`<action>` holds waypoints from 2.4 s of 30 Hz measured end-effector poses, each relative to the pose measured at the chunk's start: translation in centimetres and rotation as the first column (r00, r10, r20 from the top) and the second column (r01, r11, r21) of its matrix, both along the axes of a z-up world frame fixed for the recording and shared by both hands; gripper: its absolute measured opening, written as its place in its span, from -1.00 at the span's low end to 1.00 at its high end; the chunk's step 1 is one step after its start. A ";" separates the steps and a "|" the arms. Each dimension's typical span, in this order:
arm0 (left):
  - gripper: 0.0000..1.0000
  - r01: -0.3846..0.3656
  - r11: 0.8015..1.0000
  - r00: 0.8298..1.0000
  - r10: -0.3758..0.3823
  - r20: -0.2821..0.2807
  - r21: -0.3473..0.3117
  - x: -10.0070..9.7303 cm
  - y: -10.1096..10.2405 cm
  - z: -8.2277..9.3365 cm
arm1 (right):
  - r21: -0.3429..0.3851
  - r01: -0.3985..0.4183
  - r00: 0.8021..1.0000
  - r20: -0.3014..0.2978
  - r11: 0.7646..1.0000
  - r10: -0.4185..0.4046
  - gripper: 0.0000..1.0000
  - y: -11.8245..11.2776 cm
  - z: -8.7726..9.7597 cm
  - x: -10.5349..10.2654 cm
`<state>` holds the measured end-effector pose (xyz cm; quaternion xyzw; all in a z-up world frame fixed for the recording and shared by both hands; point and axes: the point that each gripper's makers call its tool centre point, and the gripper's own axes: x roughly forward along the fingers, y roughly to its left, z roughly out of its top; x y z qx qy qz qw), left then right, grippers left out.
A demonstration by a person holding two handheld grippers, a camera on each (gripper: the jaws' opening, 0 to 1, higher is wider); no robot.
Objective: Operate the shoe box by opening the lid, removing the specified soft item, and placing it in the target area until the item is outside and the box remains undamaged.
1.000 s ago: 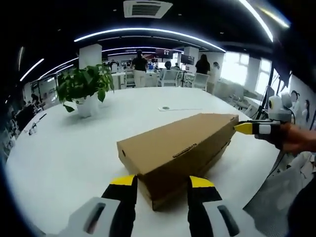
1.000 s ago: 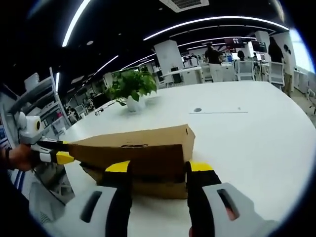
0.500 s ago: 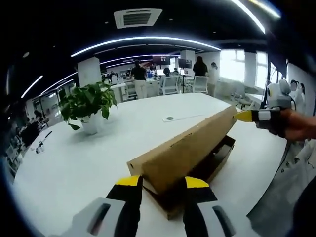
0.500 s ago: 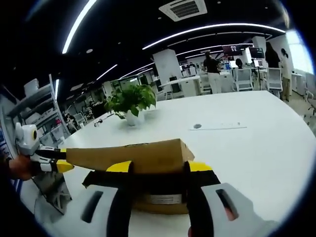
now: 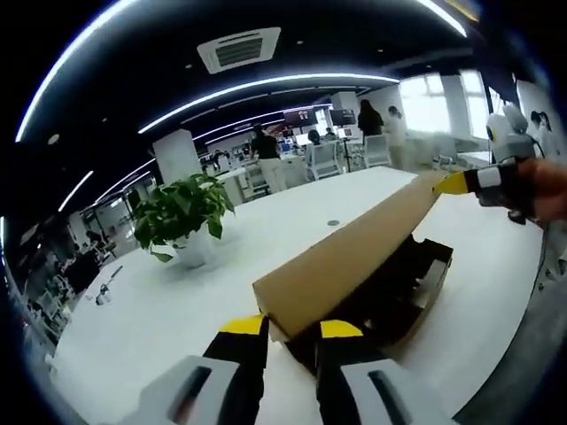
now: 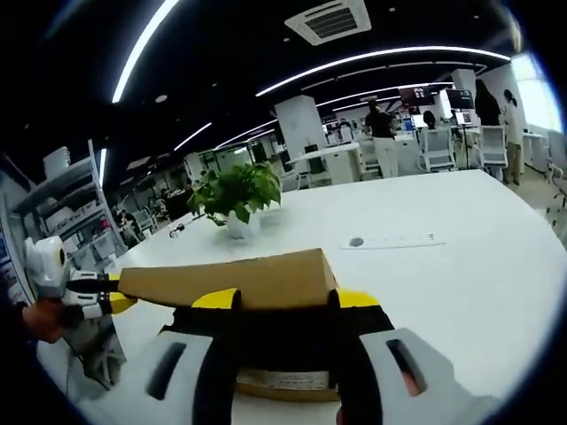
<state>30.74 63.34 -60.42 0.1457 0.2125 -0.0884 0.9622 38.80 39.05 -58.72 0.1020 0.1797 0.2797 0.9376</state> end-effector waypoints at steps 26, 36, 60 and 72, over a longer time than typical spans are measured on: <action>-0.86 0.043 0.992 0.996 -0.052 0.078 0.115 2.9 1.8 2.3 | 0.098 0.024 1.000 0.004 0.995 -0.025 -0.18 1.3 2.4 3.8; -0.87 0.035 0.996 0.997 -0.041 0.068 0.084 3.2 1.9 2.4 | 0.099 -0.003 1.000 0.002 0.995 0.003 -0.18 1.4 2.5 3.7; -0.87 0.035 0.998 0.998 -0.038 0.044 0.048 3.9 2.1 2.8 | -0.082 -0.046 0.997 0.063 0.996 0.051 -0.67 0.1 0.6 5.4; -0.87 0.026 1.000 0.998 -0.026 0.061 -0.001 4.5 2.5 3.0 | -0.069 -0.009 0.997 0.075 0.998 0.014 -0.97 -0.3 0.5 7.1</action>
